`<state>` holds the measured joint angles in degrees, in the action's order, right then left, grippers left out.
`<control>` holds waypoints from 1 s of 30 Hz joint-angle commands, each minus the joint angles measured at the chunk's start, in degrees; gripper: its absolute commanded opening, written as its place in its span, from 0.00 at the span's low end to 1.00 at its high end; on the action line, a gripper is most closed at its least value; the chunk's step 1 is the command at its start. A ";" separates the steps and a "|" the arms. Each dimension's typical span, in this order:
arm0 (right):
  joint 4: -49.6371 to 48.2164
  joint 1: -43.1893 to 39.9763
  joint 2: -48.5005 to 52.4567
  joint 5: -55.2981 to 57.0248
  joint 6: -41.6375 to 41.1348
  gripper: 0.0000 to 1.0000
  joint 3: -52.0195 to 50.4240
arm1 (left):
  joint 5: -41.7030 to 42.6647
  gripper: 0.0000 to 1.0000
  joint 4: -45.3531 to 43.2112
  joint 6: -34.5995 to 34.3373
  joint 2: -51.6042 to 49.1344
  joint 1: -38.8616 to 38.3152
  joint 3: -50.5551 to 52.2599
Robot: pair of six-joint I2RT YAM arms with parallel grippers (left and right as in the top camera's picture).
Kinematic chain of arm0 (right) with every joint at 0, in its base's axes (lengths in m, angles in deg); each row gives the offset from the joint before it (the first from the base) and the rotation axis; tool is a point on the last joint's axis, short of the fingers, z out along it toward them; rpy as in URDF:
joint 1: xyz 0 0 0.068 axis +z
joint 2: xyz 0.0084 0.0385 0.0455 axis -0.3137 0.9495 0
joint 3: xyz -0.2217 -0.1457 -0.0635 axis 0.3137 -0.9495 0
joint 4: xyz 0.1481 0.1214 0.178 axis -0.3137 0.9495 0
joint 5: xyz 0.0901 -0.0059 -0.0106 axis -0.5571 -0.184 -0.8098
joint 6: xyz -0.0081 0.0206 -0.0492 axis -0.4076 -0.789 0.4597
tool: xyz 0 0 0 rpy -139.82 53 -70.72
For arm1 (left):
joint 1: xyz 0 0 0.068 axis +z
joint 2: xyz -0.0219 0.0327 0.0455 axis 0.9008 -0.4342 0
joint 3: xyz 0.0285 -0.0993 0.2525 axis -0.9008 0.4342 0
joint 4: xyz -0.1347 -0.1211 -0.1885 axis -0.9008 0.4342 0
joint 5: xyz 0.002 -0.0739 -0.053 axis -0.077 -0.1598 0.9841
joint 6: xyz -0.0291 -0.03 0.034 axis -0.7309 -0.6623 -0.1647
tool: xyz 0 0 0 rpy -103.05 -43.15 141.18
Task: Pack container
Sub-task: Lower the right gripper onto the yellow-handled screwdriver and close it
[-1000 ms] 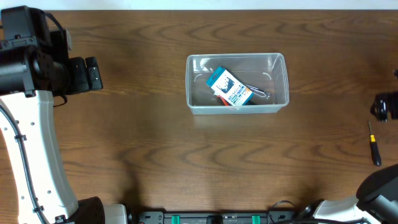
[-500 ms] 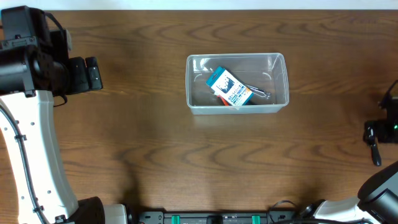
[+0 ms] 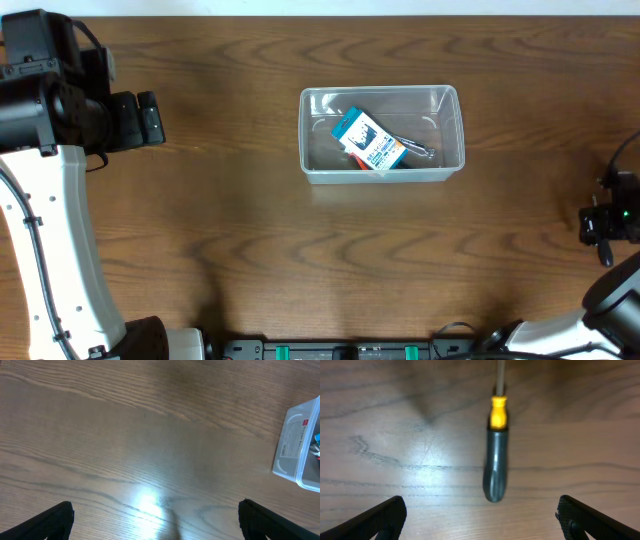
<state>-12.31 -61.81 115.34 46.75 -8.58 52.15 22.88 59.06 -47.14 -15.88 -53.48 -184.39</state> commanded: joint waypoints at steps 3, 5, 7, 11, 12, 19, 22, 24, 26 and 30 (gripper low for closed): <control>-0.44 -0.85 4.35 -2.36 0.33 0.99 -0.15 | -0.09 0.98 0.04 -0.52 -0.22 0.17 -1.09; -0.72 -1.03 4.90 -3.04 0.70 0.99 -0.15 | -0.09 0.98 0.04 -0.52 -0.22 0.17 -1.09; -1.25 -1.33 5.57 -2.99 0.72 0.99 -0.15 | -0.09 0.98 0.04 -0.52 -0.22 0.17 -1.09; -2.19 -2.03 6.60 -3.04 0.74 0.99 -0.15 | -0.09 0.98 0.04 -0.52 -0.22 0.17 -1.09; -2.73 -2.21 6.82 -3.02 0.74 0.99 -0.15 | -0.09 0.98 0.04 -0.52 -0.22 0.17 -1.09; -4.94 -2.27 7.23 -6.47 4.63 0.99 -0.15 | -0.09 0.98 0.04 -0.52 -0.22 0.17 -1.09; -5.88 -2.36 8.00 -6.45 4.81 0.99 -0.15 | -0.09 0.98 0.04 -0.52 -0.22 0.17 -1.09; -5.95 -2.45 8.68 -6.49 4.79 0.99 -0.15 | -0.09 0.98 0.04 -0.52 -0.22 0.17 -1.09; -5.90 -2.69 9.44 -6.67 4.74 0.99 -0.15 | -0.09 0.98 0.04 -0.52 -0.22 0.17 -1.09; -6.03 -3.06 10.54 -6.84 4.70 0.99 -0.15 | -0.09 0.98 0.04 -0.52 -0.22 0.17 -1.09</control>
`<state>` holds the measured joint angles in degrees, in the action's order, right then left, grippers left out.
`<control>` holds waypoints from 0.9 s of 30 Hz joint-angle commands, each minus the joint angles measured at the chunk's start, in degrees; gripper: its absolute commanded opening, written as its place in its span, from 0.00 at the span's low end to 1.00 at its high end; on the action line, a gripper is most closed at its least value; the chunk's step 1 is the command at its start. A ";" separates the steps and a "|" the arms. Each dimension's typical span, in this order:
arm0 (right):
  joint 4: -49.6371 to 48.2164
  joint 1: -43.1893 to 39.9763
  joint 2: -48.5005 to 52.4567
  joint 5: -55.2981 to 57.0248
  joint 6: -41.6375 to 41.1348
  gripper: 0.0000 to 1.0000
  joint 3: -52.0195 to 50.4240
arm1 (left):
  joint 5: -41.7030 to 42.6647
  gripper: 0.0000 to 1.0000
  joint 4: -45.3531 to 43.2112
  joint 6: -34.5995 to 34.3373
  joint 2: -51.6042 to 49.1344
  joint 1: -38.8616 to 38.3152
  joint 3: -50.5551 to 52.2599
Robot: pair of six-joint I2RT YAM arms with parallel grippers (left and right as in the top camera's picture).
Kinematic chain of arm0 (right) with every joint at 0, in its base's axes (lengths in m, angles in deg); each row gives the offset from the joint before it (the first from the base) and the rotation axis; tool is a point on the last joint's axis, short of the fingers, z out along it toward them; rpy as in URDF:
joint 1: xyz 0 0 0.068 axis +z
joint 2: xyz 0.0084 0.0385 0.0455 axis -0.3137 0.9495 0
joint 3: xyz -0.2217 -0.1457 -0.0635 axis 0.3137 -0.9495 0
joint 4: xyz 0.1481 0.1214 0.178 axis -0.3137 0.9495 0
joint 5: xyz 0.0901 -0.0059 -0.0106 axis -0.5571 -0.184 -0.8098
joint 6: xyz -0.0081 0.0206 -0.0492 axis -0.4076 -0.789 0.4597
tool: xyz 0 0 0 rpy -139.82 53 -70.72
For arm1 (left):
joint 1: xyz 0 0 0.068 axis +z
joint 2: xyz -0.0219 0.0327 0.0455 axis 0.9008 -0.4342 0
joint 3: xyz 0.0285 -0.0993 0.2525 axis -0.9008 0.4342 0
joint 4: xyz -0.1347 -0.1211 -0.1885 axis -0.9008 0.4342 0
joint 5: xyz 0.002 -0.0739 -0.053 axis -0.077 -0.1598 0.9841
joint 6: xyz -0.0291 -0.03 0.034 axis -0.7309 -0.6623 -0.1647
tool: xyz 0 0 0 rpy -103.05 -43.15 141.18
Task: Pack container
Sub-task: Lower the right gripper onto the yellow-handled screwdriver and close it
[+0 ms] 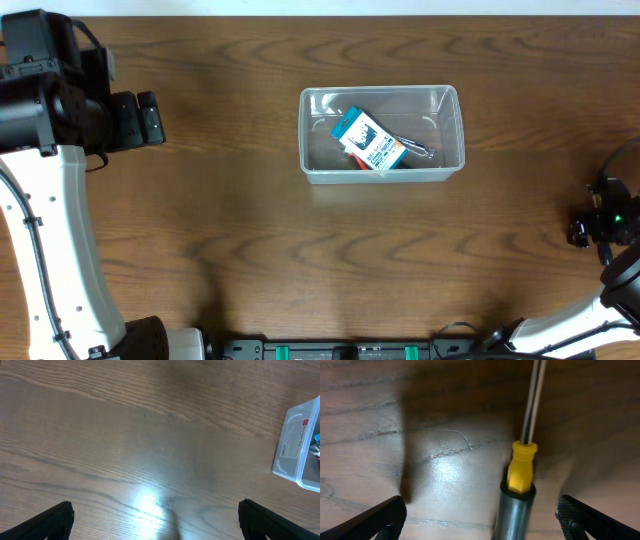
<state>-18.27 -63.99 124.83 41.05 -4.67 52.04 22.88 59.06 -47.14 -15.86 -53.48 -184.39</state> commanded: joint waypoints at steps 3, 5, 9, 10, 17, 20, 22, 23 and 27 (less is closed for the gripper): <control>-0.63 -0.87 1.25 -1.18 0.63 0.99 -0.04 | -0.09 0.98 0.04 -0.52 -0.24 0.17 -1.09; -1.01 -0.87 1.29 -1.18 0.63 0.99 -0.04 | -0.09 0.98 0.04 -0.52 -0.24 0.17 -1.09; -1.84 -0.90 1.31 -1.16 0.37 0.99 -0.04 | -0.09 0.98 0.04 -0.52 -0.24 0.17 -1.09; -1.90 -0.90 1.31 -1.16 0.35 0.99 -0.04 | -0.09 0.98 0.04 -0.52 -0.24 0.17 -1.09; -2.60 -1.99 1.33 -1.16 -0.85 0.99 -0.04 | -0.09 0.98 0.04 -0.52 -0.24 0.17 -1.09; -2.47 -2.82 1.33 -1.16 -0.87 0.97 -0.04 | -0.09 0.98 0.04 -0.52 -0.24 0.17 -1.09; -2.27 -3.19 1.33 -1.18 -0.87 0.92 -0.04 | -0.09 0.98 0.04 -0.52 -0.24 0.17 -1.09; -2.25 -3.30 1.33 -1.18 -0.87 0.91 -0.04 | -0.09 0.98 0.04 -0.52 -0.24 0.17 -1.09; -2.29 -3.34 1.33 -1.18 -0.85 0.82 -0.04 | -0.09 0.98 0.04 -0.52 -0.24 0.17 -1.09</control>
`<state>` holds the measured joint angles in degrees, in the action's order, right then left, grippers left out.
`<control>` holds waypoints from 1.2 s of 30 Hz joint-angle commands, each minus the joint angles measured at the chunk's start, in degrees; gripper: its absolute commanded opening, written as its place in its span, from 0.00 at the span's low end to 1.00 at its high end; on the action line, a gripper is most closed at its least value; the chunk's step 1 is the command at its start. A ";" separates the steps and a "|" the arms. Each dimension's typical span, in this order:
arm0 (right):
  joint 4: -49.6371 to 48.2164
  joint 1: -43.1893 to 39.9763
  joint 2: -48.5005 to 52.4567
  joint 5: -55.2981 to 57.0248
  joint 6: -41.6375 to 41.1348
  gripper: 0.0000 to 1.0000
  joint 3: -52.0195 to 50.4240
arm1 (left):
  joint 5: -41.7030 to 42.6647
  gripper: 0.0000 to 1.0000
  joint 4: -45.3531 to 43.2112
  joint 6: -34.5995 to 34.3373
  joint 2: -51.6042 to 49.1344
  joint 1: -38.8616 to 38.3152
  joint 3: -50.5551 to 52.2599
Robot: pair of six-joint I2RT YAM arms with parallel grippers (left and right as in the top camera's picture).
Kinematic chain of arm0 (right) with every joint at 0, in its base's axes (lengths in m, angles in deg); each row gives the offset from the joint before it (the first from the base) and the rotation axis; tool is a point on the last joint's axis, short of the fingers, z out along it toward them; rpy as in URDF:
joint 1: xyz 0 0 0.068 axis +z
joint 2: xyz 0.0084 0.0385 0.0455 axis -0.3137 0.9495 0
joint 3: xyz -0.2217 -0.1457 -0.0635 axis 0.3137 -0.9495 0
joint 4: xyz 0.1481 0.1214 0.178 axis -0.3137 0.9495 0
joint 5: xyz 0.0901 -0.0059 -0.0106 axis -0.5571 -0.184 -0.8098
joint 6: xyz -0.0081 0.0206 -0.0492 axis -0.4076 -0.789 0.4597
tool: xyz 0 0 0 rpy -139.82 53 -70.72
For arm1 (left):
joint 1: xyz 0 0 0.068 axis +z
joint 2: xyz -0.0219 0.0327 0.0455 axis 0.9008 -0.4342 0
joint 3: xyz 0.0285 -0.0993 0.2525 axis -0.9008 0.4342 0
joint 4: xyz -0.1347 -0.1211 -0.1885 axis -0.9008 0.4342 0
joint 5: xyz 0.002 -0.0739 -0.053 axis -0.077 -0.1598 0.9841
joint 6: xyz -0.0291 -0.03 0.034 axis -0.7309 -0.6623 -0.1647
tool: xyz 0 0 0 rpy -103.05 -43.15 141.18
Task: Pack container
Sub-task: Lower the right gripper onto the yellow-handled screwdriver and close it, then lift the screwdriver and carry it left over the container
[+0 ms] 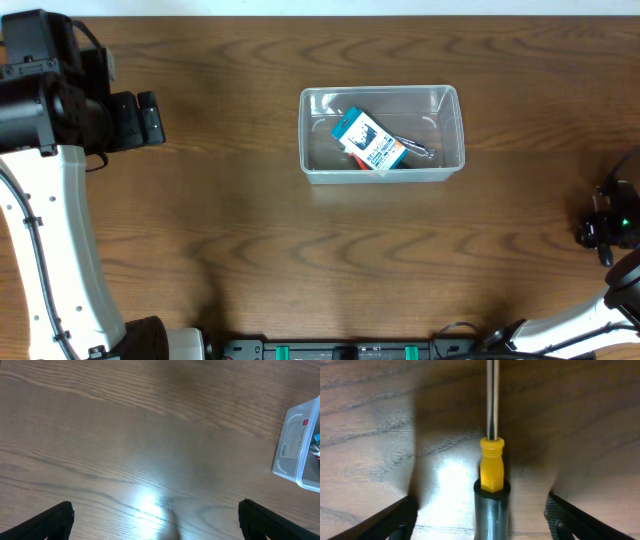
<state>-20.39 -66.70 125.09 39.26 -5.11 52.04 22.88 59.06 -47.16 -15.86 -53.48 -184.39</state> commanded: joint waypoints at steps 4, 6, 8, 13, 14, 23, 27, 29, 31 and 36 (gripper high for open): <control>-0.20 -0.63 1.07 0.61 -0.42 0.75 -0.04 | -0.09 0.98 0.04 -0.50 -0.24 0.17 -1.09; -0.35 -0.63 1.07 0.61 -0.39 0.71 -0.04 | -0.09 0.98 0.04 -0.50 -0.24 0.17 -1.09; -0.52 -0.63 1.07 0.61 -0.39 0.68 -0.04 | -0.09 0.98 0.04 -0.50 -0.24 0.17 -1.09; -0.70 -0.63 1.07 0.61 -0.39 0.56 -0.04 | -0.09 0.98 0.04 -0.50 -0.24 0.17 -1.09; -0.70 -0.63 1.07 0.61 -0.39 0.53 -0.04 | -0.09 0.98 0.04 -0.50 -0.24 0.17 -1.09; -0.83 -0.63 1.07 0.61 -0.39 0.34 -0.04 | -0.09 0.98 0.04 -0.50 -0.24 0.17 -1.09; -0.85 -0.63 1.07 0.61 -0.39 0.29 -0.04 | -0.09 0.98 0.04 -0.50 -0.24 0.17 -1.09; -0.85 -0.63 1.07 0.61 -0.39 0.29 -0.04 | -0.09 0.98 0.04 -0.50 -0.24 0.17 -1.09; -0.85 -0.63 1.07 0.63 -0.39 0.26 -0.04 | -0.09 0.98 0.04 -0.50 -0.24 0.17 -1.09; -0.83 -0.63 1.07 0.63 -0.42 0.23 0.07 | -0.09 0.98 0.04 -0.50 -0.24 0.17 -1.09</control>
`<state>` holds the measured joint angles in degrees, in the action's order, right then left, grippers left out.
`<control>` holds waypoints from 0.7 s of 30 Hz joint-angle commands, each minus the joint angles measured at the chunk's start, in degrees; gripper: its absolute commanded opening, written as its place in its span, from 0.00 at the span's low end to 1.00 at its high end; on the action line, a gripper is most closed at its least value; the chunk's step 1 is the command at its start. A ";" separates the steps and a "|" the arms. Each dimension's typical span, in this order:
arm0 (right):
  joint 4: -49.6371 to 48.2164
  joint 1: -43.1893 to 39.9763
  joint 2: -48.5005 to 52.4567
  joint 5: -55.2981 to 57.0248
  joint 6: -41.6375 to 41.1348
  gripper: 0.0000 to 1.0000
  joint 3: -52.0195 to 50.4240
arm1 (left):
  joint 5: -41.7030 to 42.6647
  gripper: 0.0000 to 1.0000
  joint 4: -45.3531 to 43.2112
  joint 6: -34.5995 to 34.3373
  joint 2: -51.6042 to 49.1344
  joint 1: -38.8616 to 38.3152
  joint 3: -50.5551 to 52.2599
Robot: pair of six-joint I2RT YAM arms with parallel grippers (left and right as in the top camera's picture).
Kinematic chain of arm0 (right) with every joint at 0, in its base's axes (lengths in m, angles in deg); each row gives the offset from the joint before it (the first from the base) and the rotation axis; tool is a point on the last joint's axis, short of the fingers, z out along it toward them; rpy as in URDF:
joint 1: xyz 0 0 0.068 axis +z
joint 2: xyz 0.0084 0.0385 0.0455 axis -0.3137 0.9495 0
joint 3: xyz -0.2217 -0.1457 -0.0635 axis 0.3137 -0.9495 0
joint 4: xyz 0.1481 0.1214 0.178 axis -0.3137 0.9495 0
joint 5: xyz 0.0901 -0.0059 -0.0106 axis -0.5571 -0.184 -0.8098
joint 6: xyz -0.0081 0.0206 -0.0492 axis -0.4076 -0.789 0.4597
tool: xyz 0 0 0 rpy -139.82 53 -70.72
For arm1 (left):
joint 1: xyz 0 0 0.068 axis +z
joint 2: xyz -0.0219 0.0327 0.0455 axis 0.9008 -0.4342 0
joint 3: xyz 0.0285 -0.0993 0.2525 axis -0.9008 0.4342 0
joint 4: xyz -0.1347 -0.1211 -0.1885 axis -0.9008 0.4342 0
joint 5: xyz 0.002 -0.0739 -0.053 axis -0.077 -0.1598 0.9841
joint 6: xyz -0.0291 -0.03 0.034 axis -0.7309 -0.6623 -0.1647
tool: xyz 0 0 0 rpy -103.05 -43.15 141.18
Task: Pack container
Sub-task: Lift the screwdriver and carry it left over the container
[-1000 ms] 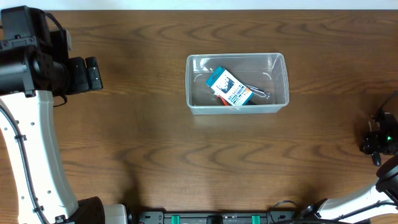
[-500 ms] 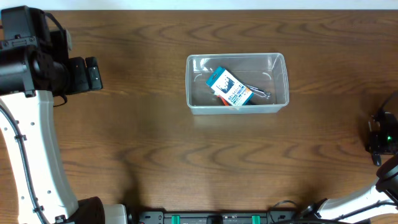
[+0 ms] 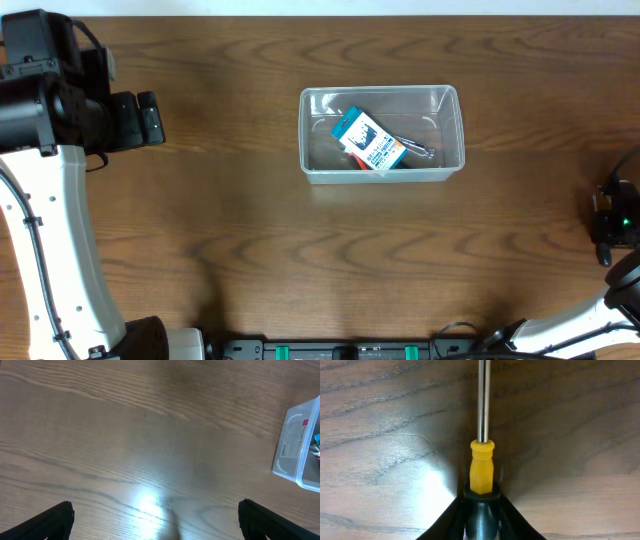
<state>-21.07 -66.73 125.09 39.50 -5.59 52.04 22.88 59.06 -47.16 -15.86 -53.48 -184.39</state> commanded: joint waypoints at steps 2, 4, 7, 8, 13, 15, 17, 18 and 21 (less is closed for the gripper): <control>-0.15 -0.59 1.07 0.39 0.07 0.22 0.09 | -0.09 0.98 0.04 -0.50 -0.24 0.17 -1.09; -0.15 -0.59 1.07 0.37 0.07 0.21 0.13 | -0.09 0.98 0.04 -0.50 -0.24 0.17 -1.09; -0.11 -0.44 1.07 0.37 0.00 0.20 0.57 | -0.09 0.98 0.04 -0.50 -0.24 0.17 -1.09; -0.02 -0.33 1.05 0.37 -0.04 0.20 0.83 | -0.09 0.98 0.04 -0.50 -0.24 0.17 -1.09; 0.55 0.70 1.03 0.37 -1.27 0.18 3.08 | -0.09 0.98 0.04 -0.50 -0.24 0.17 -1.09; 1.03 1.31 1.01 0.37 -1.27 0.19 4.09 | -0.09 0.98 0.04 -0.50 -0.24 0.17 -1.09; 1.60 2.08 1.01 0.26 -1.29 0.18 5.29 | -0.09 0.98 0.04 -0.50 -0.24 0.17 -1.09; 1.95 2.56 0.98 -0.07 -1.31 0.19 6.05 | -0.09 0.98 0.04 -0.50 -0.24 0.17 -1.09; 3.43 4.61 0.92 -1.75 -1.53 0.20 9.14 | -0.09 0.98 0.04 -0.50 -0.24 0.17 -1.09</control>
<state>-18.30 -64.37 125.35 39.56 -6.39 57.77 22.88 59.06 -47.16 -15.86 -53.48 -184.39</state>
